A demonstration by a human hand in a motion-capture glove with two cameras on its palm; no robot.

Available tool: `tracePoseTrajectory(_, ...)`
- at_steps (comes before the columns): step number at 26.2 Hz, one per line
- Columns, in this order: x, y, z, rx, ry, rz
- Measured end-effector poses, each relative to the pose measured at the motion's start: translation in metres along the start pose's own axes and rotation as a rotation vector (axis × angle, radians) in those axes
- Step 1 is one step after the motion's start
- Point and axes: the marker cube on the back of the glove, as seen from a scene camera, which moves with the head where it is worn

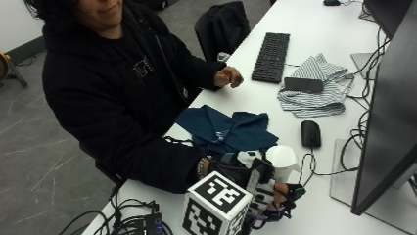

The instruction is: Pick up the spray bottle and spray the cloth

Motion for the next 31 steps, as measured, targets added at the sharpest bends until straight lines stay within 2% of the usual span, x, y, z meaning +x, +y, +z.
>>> tracePoseTrajectory(6, 0.014, 0.002, 0.008, -0.120, -0.111, -0.015)
tracePoseTrajectory(16, 0.016, -0.010, 0.017, -0.133, -0.216, -0.105)
tracePoseTrajectory(20, 0.019, -0.016, 0.022, -0.081, -0.250, -0.157)
tracePoseTrajectory(25, 0.024, -0.019, 0.028, 0.084, -0.221, -0.228)
tracePoseTrajectory(31, 0.012, -0.035, 0.032, 0.206, -0.208, -0.247)
